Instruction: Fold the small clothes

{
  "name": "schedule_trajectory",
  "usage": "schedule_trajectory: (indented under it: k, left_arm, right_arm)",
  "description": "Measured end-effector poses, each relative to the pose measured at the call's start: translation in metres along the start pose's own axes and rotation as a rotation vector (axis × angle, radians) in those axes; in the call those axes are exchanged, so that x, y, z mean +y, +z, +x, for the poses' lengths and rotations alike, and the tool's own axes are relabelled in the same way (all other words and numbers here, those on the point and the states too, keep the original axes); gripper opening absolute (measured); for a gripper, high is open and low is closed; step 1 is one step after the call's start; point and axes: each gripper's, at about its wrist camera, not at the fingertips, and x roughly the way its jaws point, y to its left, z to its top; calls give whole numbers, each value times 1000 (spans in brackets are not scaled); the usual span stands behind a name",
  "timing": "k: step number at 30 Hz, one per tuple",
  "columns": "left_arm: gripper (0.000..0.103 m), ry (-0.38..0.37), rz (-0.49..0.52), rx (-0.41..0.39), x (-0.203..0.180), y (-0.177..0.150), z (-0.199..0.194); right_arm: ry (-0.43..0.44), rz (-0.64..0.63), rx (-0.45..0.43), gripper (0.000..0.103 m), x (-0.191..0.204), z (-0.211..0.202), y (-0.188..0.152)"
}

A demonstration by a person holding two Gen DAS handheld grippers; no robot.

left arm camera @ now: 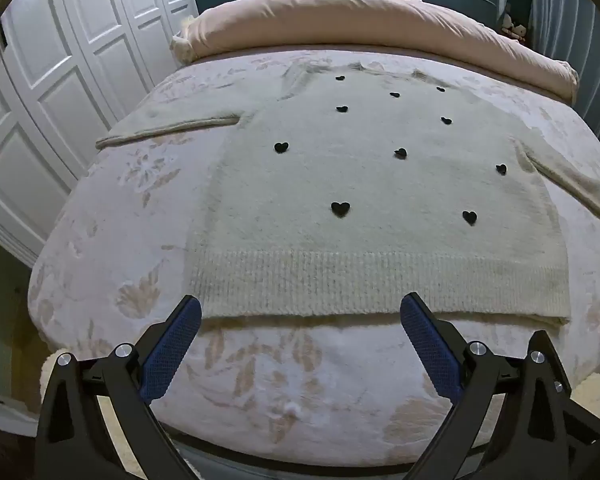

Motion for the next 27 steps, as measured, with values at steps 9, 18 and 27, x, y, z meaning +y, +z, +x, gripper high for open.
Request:
schedule_trajectory:
  k: [9,18,27]
  left_arm:
    - [98,45,23,-37,-6,-3,-5]
    - [98,52,18,-43,-4,-1,-4]
    - [98,44,38,-41,-4,-1,-4]
  right_arm:
    - [11,22,4,98,-2,-1,0]
    - [-8,37,6,98,-10,-3,3]
    - [-1,22,0,98,-7,-3,5]
